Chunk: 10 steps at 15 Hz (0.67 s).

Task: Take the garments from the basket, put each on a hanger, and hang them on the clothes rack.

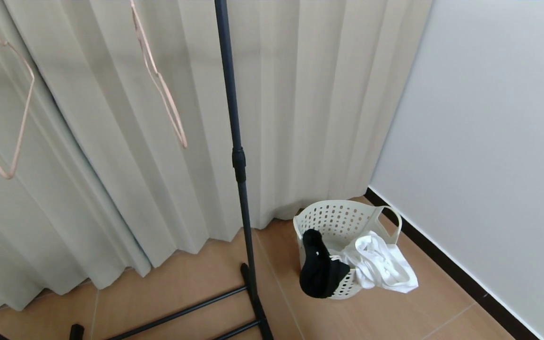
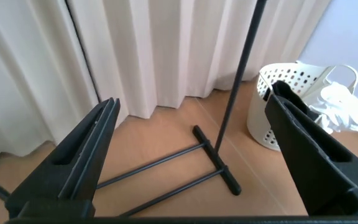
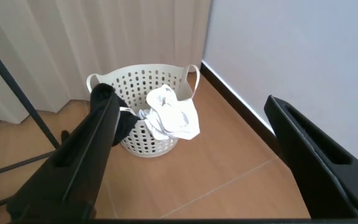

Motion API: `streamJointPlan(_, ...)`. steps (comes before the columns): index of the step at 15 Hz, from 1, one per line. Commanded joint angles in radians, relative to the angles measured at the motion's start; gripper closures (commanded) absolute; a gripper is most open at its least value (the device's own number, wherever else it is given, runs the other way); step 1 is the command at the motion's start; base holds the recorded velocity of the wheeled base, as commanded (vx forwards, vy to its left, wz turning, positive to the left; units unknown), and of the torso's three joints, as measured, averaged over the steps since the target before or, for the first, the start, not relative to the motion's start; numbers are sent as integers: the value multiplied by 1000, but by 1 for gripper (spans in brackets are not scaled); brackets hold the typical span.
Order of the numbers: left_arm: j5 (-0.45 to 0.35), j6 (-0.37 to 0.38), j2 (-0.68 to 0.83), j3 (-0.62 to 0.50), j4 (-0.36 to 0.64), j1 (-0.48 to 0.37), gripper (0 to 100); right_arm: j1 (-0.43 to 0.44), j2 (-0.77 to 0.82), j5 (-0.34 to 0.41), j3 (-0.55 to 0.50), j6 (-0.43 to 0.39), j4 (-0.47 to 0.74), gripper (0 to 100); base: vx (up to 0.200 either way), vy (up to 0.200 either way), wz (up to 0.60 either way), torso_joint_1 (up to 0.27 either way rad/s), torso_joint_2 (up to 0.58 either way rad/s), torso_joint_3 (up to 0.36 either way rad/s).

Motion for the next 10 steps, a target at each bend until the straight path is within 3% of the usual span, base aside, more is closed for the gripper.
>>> streamJointPlan(1,0,-1,0,0,0,0,0,0,1,0,0,0,-1,0,0,-200,0,-7,-7,-2)
streamJointPlan(5,0,-1,0,0,0,0,0,0,1,0,0,0,-1,0,0,-200,0,4,5,4)
streamJointPlan(6,-2,-1,0,0,0,0,0,0,1,0,0,0,-1,0,200,-200,0,7,2,-7)
streamJointPlan(9,-2,-2,0,-2,0,0,0,0,1,0,0,0,-1,0,200,0,0,-5,4,7)
streamJointPlan(10,0,-5,0,2,-1,0,0,0,1,0,0,1,-1,0,0,0,0,0,0,0)
